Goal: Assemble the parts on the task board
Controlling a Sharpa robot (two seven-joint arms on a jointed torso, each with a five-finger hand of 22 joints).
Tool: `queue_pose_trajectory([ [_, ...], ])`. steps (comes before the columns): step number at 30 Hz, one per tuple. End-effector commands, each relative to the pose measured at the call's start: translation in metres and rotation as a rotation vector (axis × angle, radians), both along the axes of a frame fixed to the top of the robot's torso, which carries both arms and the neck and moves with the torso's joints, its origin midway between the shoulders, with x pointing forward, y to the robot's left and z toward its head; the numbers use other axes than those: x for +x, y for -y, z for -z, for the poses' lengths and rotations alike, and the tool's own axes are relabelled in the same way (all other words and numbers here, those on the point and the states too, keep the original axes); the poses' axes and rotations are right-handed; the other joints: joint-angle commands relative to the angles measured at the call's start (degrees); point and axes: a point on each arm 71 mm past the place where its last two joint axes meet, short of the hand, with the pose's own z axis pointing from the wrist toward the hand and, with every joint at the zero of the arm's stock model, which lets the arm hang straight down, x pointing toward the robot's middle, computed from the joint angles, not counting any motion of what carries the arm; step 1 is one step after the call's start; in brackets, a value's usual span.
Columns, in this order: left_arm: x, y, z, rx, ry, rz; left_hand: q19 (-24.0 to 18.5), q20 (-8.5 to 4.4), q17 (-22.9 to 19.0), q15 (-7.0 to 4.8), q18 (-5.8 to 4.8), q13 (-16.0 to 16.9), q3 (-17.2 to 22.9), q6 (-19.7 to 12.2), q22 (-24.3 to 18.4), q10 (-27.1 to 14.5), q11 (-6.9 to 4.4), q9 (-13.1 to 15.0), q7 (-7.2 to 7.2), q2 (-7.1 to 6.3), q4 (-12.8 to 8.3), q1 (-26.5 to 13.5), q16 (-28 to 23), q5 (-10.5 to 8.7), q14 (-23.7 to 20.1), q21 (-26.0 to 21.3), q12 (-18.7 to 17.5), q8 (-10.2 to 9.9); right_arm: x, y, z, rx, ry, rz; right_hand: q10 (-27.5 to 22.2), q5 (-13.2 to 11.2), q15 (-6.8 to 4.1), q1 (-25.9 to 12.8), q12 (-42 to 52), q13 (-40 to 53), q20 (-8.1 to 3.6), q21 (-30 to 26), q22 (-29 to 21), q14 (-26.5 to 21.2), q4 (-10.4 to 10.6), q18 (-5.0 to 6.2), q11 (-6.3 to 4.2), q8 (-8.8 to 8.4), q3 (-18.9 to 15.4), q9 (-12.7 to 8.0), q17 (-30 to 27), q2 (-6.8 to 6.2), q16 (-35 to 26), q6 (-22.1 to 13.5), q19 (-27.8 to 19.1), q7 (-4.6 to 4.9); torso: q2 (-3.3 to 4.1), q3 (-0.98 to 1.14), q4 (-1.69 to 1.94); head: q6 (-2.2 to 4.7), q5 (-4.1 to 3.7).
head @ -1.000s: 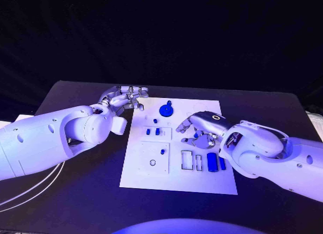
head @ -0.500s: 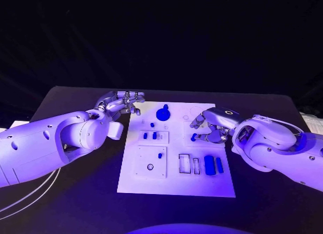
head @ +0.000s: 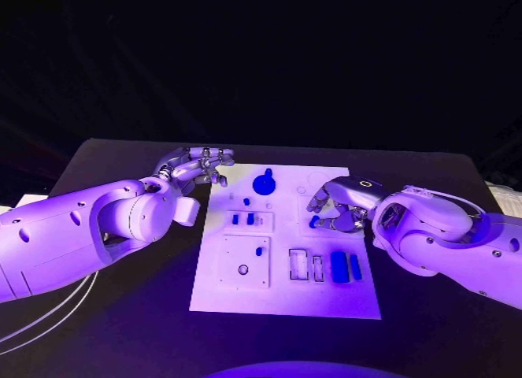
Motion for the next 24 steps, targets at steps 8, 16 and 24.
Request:
queue_pose_trajectory([
  [8, -0.0006, 0.0028, 0.0006, -0.005, -0.002, 0.022, 0.00, 0.51, 0.01, 0.02, 1.11, 0.11, -0.22, -0.28, -0.10, -0.54, 0.06, -0.02, -0.04, 0.34, -0.34, 0.50, -0.26, 0.34, -0.40, -0.21, 0.50, 0.38, -0.0003, -0.0049, 0.0079, -0.074, -0.043, -0.022, 3.42, 0.20, -1.01, 0.56, 0.88, -0.08, -0.44, 2.21, 2.78, 1.87, 0.65, -0.87, -0.73, 1.09, 0.59, 0.45, 0.75, 1.67, 0.79, 2.91, 1.93, -0.43, -0.06, 0.04, -0.01, -0.35, 0.11],
  [16, -0.0002, 0.0019, 0.0017, -0.002, -0.005, 0.025, 0.01, 0.51, -0.10, 0.01, 1.11, 0.15, -0.16, -0.28, -0.12, -0.58, 0.04, 0.00, -0.06, 0.52, -0.40, 0.61, -0.29, 0.37, -0.46, -0.23, 0.68, 0.53, 0.0005, -0.0065, 0.0098, -0.081, -0.042, -0.019, 3.57, 0.17, -1.05, 0.66, 0.82, -0.10, -0.49, 2.13, 2.62, 1.85, 0.64, -0.83, -0.77, 1.10, 0.73, 0.46, 0.65, 1.77, 0.72, 3.05, 1.89, -0.46, -0.05, 0.03, -0.04, -0.50, 0.13],
  [24, -0.0002, 0.0014, 0.0024, -0.001, -0.008, 0.027, 0.01, 0.51, -0.10, 0.01, 1.11, 0.15, -0.16, -0.28, -0.12, -0.58, 0.04, 0.00, -0.06, 0.52, -0.40, 0.61, -0.29, 0.37, -0.46, -0.23, 0.68, 0.53, 0.0020, -0.0064, 0.0123, -0.089, -0.039, -0.014, 3.66, -0.79, -1.11, 1.26, 0.32, -0.18, -0.59, 2.20, 2.67, 1.85, 0.51, -0.87, -0.75, 0.89, 1.57, 0.42, 0.69, 2.25, 0.79, 3.13, 1.91, -0.37, -0.03, 0.04, -0.04, -0.73, 0.11],
])
